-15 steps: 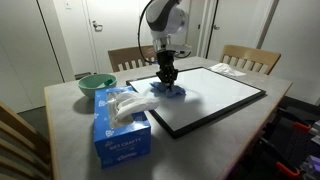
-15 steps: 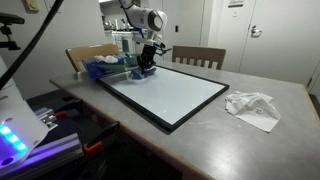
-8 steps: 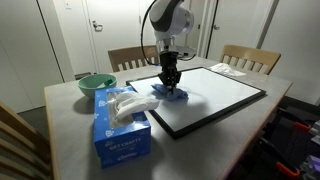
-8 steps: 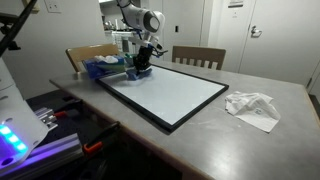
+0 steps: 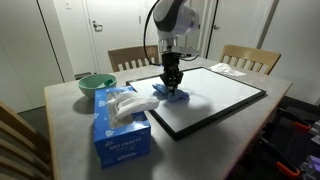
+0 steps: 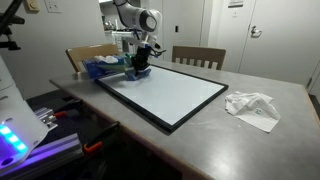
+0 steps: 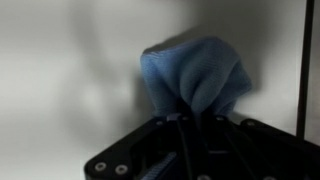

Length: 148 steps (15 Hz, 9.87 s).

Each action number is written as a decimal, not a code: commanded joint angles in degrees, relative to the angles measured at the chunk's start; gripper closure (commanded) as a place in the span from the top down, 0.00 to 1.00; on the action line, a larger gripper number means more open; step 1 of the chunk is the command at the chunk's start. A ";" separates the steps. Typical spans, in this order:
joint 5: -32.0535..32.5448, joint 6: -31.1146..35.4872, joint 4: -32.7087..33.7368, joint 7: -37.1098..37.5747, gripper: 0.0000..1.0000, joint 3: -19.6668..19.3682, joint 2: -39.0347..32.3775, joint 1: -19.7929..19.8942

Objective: Use the blue cloth to wipe the whiteboard

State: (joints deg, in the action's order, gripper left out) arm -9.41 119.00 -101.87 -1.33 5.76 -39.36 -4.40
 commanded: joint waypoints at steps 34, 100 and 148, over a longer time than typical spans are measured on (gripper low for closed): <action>-0.26 1.57 -12.54 9.70 0.03 0.44 4.47 -2.52; 5.72 -13.24 16.06 2.76 0.03 0.72 -11.56 -7.61; 9.01 14.89 12.72 14.07 0.94 -2.68 -5.99 -11.15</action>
State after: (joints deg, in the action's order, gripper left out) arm -2.52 134.29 -85.93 10.58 4.91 -48.59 -13.88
